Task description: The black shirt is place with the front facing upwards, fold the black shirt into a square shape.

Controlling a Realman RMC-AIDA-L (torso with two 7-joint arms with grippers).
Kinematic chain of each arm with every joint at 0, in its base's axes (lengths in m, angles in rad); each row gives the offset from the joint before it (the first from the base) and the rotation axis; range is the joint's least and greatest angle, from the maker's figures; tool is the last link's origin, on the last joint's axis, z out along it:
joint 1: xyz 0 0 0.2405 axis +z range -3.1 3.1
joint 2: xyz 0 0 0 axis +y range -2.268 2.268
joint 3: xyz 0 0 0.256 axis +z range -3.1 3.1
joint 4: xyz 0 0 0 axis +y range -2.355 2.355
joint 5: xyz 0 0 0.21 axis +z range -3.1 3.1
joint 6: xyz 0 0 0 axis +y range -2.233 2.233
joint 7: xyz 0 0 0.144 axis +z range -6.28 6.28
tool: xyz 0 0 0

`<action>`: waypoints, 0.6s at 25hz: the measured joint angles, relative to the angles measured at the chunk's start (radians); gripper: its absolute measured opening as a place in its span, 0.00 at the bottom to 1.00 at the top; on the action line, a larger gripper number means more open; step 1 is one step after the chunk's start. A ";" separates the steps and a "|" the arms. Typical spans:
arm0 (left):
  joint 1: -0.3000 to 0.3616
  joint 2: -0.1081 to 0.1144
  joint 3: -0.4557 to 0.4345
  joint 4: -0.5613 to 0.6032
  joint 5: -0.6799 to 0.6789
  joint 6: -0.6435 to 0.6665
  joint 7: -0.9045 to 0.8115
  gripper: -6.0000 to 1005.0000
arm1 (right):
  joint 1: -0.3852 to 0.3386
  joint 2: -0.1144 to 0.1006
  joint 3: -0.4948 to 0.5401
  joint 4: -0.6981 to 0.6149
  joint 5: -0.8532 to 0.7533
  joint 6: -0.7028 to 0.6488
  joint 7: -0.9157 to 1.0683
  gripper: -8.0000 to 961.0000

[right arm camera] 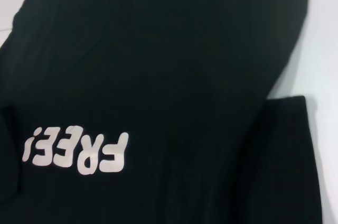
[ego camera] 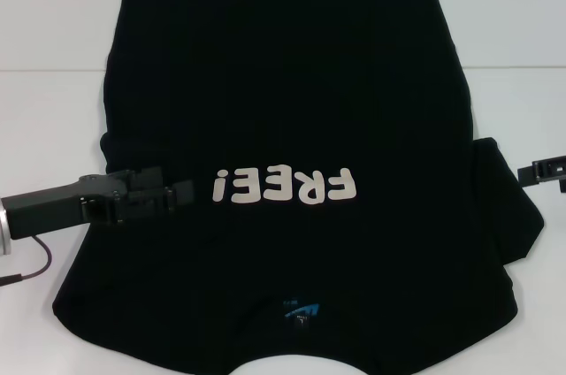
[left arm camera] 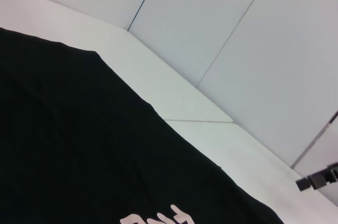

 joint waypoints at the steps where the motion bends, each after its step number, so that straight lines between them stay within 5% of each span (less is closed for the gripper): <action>1: 0.000 -0.001 -0.004 0.000 0.000 0.000 0.000 0.91 | -0.002 0.000 0.003 0.004 -0.002 0.001 0.014 0.95; 15: -0.007 -0.003 -0.015 0.000 -0.013 -0.017 0.011 0.91 | -0.004 0.000 0.017 0.059 -0.075 0.036 0.139 0.95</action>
